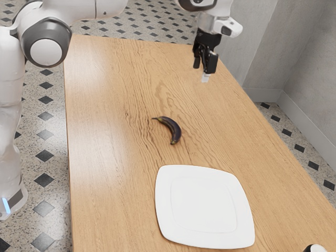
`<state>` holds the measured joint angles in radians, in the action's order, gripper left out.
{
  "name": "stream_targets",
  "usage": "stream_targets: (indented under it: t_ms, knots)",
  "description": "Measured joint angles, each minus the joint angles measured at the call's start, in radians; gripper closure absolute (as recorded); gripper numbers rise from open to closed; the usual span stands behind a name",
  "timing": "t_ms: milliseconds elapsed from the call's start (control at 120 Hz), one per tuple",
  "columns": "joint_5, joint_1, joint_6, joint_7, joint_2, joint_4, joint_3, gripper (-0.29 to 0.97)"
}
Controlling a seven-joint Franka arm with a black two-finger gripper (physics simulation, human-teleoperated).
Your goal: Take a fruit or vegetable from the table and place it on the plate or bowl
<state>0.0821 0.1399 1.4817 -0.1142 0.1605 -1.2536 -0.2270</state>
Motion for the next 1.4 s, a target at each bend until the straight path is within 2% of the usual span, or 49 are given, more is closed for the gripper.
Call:
stream_targets:
  t_ms: [417, 625, 883, 950, 1117, 1400]
  knots:
    - [-0.001, 0.0, 0.082, -0.06, -0.001, 0.025, 0.001, 0.0]
    - [0.003, 0.014, 0.087, -0.3, -0.001, -0.017, -0.005, 0.0]
    - [0.013, -0.016, 0.097, -0.604, 0.033, -0.083, -0.049, 0.0]
    - [0.01, -0.018, 0.109, -0.668, 0.029, -0.124, -0.051, 0.0]
    - [-0.006, -0.021, 0.194, -0.821, -0.098, -0.346, -0.054, 0.0]
    - [-0.05, -0.011, 0.311, -1.025, -0.197, -0.549, -0.054, 0.0]
